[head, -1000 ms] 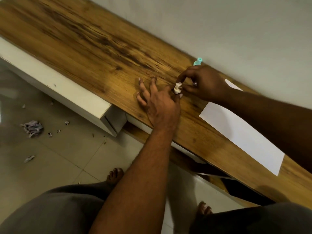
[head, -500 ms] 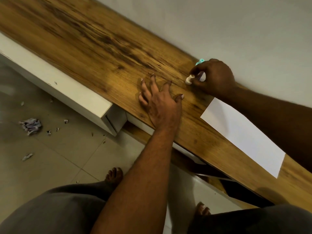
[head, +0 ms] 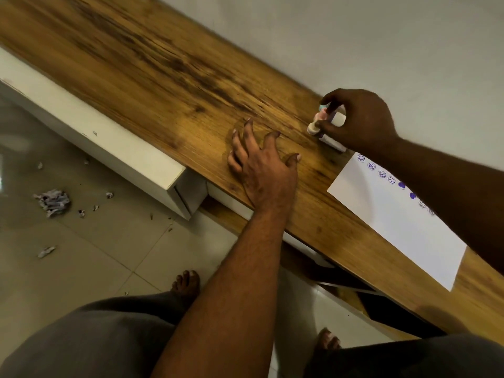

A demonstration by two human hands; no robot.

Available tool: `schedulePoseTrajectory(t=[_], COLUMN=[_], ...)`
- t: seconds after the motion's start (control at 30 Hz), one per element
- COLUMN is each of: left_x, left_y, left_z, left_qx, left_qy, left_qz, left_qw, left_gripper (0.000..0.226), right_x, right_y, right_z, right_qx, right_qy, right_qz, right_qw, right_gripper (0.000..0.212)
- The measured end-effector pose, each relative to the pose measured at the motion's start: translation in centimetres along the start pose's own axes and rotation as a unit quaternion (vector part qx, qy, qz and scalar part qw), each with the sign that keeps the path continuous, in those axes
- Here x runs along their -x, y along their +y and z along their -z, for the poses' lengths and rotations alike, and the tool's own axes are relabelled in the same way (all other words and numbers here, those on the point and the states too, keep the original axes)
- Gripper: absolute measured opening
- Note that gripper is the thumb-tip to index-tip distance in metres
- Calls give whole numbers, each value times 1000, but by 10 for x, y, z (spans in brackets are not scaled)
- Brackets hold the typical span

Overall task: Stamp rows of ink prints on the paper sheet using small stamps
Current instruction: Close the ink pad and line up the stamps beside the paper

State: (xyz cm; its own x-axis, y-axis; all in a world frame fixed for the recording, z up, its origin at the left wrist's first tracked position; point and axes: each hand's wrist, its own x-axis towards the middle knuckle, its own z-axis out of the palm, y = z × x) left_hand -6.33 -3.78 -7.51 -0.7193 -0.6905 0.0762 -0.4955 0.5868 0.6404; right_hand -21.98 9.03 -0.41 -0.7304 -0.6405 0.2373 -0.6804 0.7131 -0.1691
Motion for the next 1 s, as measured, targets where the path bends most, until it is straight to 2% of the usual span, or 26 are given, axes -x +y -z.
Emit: schedulePoseTrajectory(t=[0.1, 0.23, 0.43, 0.6, 0.77, 1.0], left_x=[0, 1, 1, 0, 0, 0], left_y=[0, 0, 0, 0, 0, 1], left_z=[1, 1, 1, 2, 2, 0], left_qx=[-4, -9, -3, -5, -6, 4], left_qy=[3, 6, 7, 8, 13, 18], left_qz=[1, 0, 4, 5, 5, 12], left_qw=[1000, 1000, 1000, 1000, 1000, 1000], left_gripper=[65, 65, 65, 65, 65, 65], right_x=[-2, 5, 10, 7, 5, 10], right_y=[14, 28, 29, 30, 26, 19], right_z=[8, 6, -6, -8, 0, 0], right_qx=[5, 50, 57, 51, 38, 41], right_qy=[40, 16, -15, -6, 37, -7], right_qz=[-11, 1, 24, 26, 14, 100], right_qw=[999, 999, 998, 998, 999, 994], right_gripper=[29, 30, 33, 37, 30, 31])
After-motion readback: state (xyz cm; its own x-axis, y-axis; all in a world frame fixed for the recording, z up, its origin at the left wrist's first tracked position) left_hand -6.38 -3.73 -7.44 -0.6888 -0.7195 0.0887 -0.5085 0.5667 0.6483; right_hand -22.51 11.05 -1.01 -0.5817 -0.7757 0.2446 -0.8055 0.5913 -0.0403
